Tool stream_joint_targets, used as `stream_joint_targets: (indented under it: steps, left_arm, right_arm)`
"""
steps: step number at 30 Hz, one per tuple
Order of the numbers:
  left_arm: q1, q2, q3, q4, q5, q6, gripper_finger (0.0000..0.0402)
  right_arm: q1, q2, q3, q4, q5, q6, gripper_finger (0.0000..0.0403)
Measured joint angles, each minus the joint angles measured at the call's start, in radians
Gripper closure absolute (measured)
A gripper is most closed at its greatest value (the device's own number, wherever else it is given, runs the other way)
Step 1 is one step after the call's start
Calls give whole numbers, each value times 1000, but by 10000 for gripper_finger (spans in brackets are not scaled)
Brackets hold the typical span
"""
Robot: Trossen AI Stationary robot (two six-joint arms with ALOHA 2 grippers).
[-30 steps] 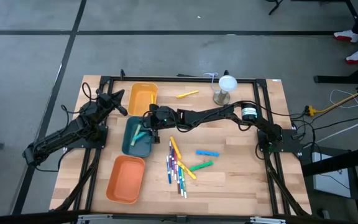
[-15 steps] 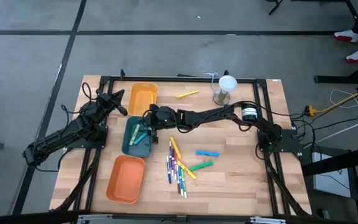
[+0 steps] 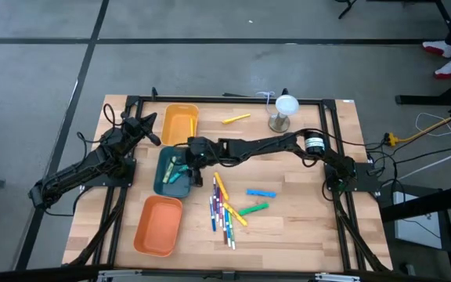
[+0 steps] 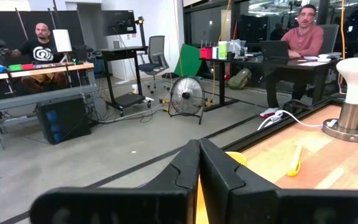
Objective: Pick & Place Markers
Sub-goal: Put the blue highlighter pen into the blue bin
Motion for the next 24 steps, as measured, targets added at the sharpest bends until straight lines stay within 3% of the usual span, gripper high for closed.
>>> stream_joint_targets:
  steps: [9, 24]
  left_arm:
    - [0, 0, 0, 0, 0, 0, 392]
    - [0, 0, 0, 0, 0, 0, 393]
  right_arm:
    - [41, 0, 143, -398, 0, -10, 189]
    - [122, 0, 160, -644, 0, 27, 189]
